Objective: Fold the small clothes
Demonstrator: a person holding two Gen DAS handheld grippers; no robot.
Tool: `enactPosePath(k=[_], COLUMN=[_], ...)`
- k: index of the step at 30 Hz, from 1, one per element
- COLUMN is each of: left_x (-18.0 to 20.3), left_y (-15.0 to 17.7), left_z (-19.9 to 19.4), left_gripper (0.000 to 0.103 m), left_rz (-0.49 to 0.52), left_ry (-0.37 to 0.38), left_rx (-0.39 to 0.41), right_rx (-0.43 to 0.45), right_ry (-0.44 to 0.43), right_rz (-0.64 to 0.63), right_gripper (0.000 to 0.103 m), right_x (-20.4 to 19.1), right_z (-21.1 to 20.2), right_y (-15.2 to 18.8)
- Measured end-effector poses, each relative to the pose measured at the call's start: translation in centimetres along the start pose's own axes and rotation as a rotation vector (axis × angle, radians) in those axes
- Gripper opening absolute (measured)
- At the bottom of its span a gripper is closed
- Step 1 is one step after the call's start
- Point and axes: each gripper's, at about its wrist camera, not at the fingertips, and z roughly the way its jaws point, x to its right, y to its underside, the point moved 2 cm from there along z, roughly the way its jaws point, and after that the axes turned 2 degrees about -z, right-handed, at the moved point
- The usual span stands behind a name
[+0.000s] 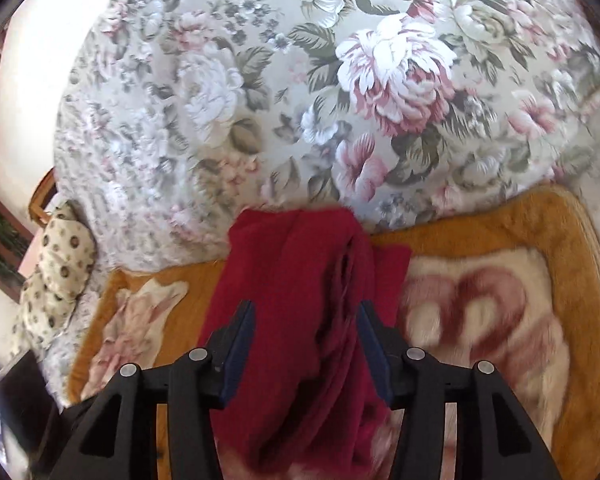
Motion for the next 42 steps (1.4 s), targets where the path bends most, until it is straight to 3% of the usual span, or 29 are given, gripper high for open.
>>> enactPosePath(k=[3,7,8,9,10,11,15,18,21,25,29,34,38,40,42], left_x=[-1.7,-1.8,-1.5,-1.2,-1.0,-0.7,0.0,-0.3,-0.4,0.0,0.2,1.2,1.5,1.6,1.8], left_y=[0.6,1.3,1.4,1.5,1.6,1.8,2.2,2.8,2.9,1.8,0.0,-1.4,-2.0,-2.0,-1.9], left_z=[1.3,2.9,3.3,3.4,3.4,3.2,3.1,4.5,4.3,2.7,3.0,4.5,6.3,6.4,6.2], left_gripper=[0.066,0.066,0.066,0.066,0.066,0.066,0.066,0.066,0.066,0.066,0.066,0.066,0.066,0.066,0.066], left_rz=[-0.076,-0.052,-0.041,-0.029,-0.018,-0.003,0.060,0.047,0.021,0.063,0.040,0.053,0.073,0.085,0.102], left_ry=[-0.005,-0.058,-0.066,-0.070,-0.072,-0.073,-0.093,-0.109,-0.090,-0.121,-0.118,-0.116,-0.120,-0.125,-0.109], left_rx=[-0.023,-0.049,-0.056,-0.063,-0.065,-0.063,-0.053,-0.094,-0.092,-0.023,0.003,0.021,-0.015,-0.010,-0.006], right_rx=[-0.028,-0.055,-0.086,-0.115,-0.133,-0.124,-0.046,-0.102,-0.122,-0.051,0.049,0.055,-0.056,-0.050,0.009], right_ry=[-0.040,-0.079,-0.080,-0.068,-0.046,-0.030,0.000,0.066,0.026,0.016,0.007,0.071,0.120,0.106,0.121], right_rz=[-0.034,-0.103,-0.110,-0.110,-0.119,-0.134,-0.152,-0.129,-0.035,0.014,-0.044,-0.026,-0.015,0.004,-0.036], right_gripper=[0.050,0.050,0.044,0.022,0.007,0.006,0.006,0.006,0.006,0.017,0.019,0.020,0.022,0.008,0.007], right_x=[-1.6,-3.8,-4.0,-3.9,-3.7,-3.7,-2.8,-0.9,0.9,0.9,-1.1,-1.0,0.5,1.1,0.8], right_z=[-0.9,0.6,1.6,2.4,2.8,2.7,-0.2,1.4,2.7,-0.2,-1.7,2.2,7.3,8.2,7.0], right_y=[3.0,5.3,5.7,6.1,6.6,6.7,7.5,8.6,9.3,8.3,5.5,0.5,-1.7,-1.9,-1.8])
